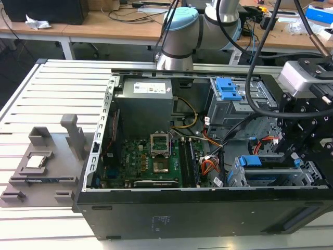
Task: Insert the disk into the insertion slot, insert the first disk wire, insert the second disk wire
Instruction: 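Insert the first disk wire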
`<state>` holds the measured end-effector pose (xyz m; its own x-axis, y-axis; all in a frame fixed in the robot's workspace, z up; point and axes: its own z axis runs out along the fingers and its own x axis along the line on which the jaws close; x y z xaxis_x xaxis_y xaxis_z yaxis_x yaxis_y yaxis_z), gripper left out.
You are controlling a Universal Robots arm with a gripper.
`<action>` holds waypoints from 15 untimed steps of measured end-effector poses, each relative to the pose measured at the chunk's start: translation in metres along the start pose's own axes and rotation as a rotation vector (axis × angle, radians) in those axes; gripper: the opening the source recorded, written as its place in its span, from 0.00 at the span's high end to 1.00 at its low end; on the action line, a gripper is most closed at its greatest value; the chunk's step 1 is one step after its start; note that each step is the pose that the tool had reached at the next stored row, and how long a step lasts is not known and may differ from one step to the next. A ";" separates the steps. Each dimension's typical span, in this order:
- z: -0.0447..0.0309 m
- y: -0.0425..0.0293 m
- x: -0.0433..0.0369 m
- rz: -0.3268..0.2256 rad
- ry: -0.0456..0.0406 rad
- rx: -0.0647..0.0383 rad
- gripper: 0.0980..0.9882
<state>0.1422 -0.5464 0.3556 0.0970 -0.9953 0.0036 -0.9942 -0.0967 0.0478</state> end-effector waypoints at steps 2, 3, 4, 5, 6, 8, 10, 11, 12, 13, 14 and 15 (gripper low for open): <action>-0.0055 0.0001 0.0000 -0.001 0.0000 0.000 0.77; -0.0099 0.0003 -0.0001 -0.001 -0.0001 0.000 0.77; -0.0130 0.0004 -0.0001 -0.001 0.0000 0.000 0.77; -0.0134 0.0004 -0.0001 -0.001 -0.0002 0.000 0.77; -0.0133 0.0004 -0.0001 -0.001 -0.0003 0.000 0.77; -0.0134 0.0004 -0.0001 -0.001 -0.0002 0.000 0.77; -0.0135 0.0004 -0.0001 -0.001 -0.0001 0.000 0.77; -0.0136 0.0004 -0.0004 -0.001 0.0000 0.000 0.77; -0.0137 0.0003 -0.0012 -0.001 0.0002 0.000 0.77; -0.0136 0.0002 -0.0023 -0.001 0.0000 0.000 0.77; -0.0136 -0.0004 -0.0052 -0.003 0.0000 0.000 0.77; -0.0136 -0.0007 -0.0069 -0.003 0.0000 0.000 0.77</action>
<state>0.1429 -0.5393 0.3692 0.1002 -0.9950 0.0035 -0.9938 -0.1000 0.0478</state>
